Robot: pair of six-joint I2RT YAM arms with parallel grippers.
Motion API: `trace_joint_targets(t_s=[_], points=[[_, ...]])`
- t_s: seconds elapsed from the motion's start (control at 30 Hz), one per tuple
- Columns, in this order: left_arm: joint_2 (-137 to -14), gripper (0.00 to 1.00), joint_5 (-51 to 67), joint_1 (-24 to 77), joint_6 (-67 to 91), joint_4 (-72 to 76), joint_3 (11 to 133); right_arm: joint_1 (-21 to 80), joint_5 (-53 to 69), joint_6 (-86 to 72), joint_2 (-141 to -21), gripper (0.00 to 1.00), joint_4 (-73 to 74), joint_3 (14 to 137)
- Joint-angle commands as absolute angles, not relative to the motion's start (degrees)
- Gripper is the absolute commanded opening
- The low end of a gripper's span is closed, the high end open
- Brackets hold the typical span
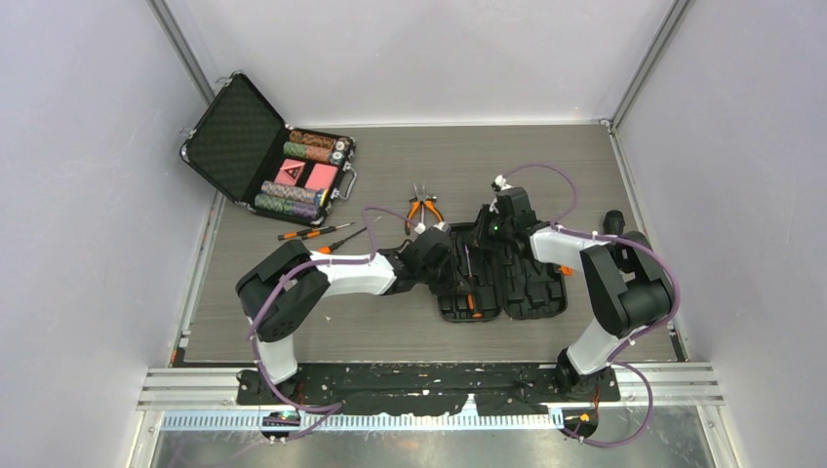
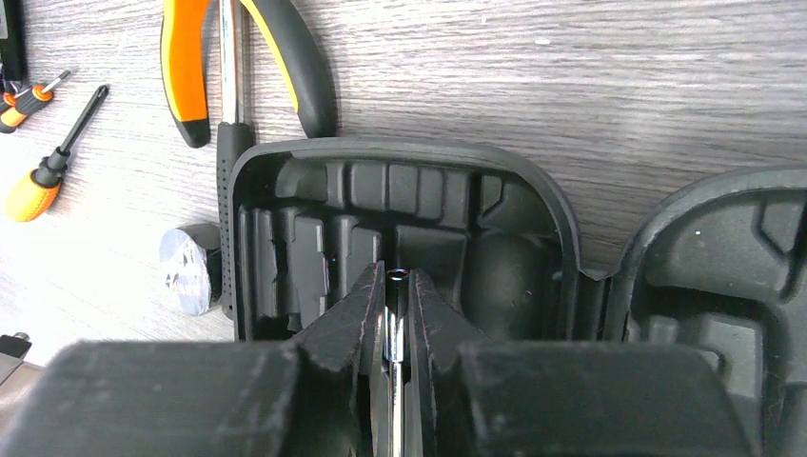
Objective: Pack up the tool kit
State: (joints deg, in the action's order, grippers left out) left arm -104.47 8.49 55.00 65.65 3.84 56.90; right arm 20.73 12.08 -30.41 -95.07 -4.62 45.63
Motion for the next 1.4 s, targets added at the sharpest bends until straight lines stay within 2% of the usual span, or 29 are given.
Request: trace_joint_targets(t_s=[0.0,0.23,0.6,0.8,0.9,1.1,1.2,1.37], points=[[-108.1,0.06,6.2,55.0,65.6,-0.8,55.0,20.4,3.7,-30.2,-99.9,0.05,3.4,41.3],[-107.7,0.05,6.0,54.8,65.7,-0.5,54.6,20.7,0.4,-30.4,-100.5,0.06,6.7,41.7],[-106.1,0.05,4.7,53.3,64.6,-1.5,52.8,29.5,-16.3,-34.6,-102.5,0.06,9.6,41.9],[-104.2,0.05,3.6,53.1,62.4,-2.7,52.6,30.3,-16.1,-38.8,-107.4,0.05,7.8,40.6],[-103.0,0.06,2.8,53.1,60.6,-3.2,53.2,30.3,-15.6,-39.1,-105.9,0.05,5.6,39.0],[-98.0,0.21,-0.3,53.9,57.1,-3.2,53.6,30.4,-11.9,-34.2,-95.8,0.06,2.0,37.9],[-95.9,0.26,-2.5,54.1,55.8,-3.7,53.9,30.4,-10.5,-31.2,-91.6,0.11,2.8,38.8],[-92.9,0.39,-4.9,54.1,54.0,-4.2,54.2,30.3,-6.9,-28.9,-85.5,0.24,3.5,39.1]])
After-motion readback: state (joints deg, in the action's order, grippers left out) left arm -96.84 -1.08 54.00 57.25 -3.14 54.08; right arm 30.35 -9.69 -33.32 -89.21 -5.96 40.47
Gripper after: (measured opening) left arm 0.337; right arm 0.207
